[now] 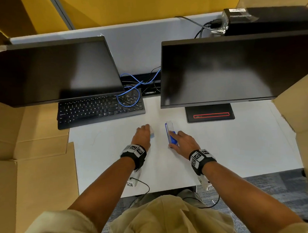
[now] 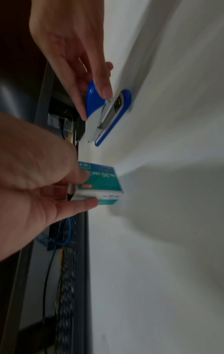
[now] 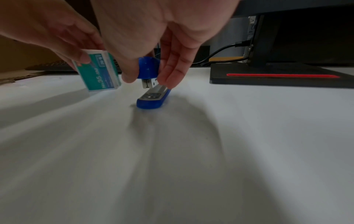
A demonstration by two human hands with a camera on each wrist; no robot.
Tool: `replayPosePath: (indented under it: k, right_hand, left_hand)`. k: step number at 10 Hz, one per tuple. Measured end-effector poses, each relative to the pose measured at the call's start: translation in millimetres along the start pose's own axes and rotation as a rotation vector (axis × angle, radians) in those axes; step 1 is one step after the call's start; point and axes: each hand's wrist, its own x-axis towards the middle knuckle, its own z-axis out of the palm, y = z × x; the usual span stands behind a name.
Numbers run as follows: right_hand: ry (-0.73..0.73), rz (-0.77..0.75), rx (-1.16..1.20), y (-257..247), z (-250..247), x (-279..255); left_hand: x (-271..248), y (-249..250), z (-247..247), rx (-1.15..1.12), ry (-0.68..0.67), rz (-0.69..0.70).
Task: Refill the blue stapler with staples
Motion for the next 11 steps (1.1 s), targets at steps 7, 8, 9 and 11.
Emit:
replayPosePath:
  k: [7,8,9,11]
  right_hand:
    - [-0.013,0.065,0.006,-11,-13,2]
    - [0.008,0.052,-0.016,-8,-15,-2]
    - [0.038,0.044,-0.05,-4,-21,-9]
    - [0.085,0.05,-0.071,2,-39,-12]
  left_hand:
    - [11,24,1,-0.051,0.022,0.114]
    - [5,17,-1,-0.068,0.053,0.124]
    - [-4,8,-10,-0.028,0.1,0.141]
    - [-13,-14,-26,0.073,0.149,0.135]
